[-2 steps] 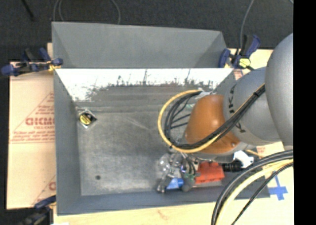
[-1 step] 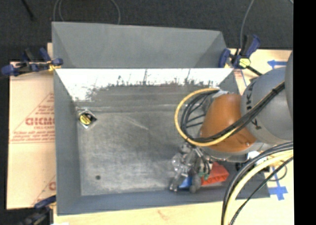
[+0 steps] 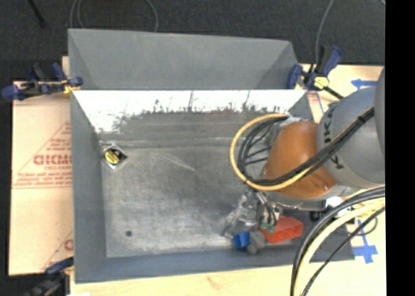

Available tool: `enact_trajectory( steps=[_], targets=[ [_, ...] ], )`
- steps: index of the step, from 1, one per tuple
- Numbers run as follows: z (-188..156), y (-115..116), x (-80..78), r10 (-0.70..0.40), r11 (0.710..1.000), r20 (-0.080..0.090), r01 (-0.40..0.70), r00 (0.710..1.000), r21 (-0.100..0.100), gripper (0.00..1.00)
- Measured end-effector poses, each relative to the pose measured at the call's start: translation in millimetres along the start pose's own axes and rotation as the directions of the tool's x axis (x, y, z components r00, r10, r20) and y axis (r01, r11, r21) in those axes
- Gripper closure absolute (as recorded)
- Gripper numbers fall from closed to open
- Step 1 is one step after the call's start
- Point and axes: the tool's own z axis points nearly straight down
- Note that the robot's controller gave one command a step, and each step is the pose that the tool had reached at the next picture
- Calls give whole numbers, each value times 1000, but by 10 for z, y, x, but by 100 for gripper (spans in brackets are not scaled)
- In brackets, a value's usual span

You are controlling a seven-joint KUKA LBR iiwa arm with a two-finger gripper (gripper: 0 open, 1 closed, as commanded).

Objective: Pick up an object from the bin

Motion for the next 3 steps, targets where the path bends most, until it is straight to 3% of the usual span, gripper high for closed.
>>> enact_trajectory(
  steps=[1,2,3],
  targets=[
    [-1646,240,-250,-253,967,-27,253,967,3,100],
    [-1607,235,-231,-251,968,-35,252,967,3,0],
    [-532,-330,-259,-460,888,-42,460,887,-5,0]
  ],
)
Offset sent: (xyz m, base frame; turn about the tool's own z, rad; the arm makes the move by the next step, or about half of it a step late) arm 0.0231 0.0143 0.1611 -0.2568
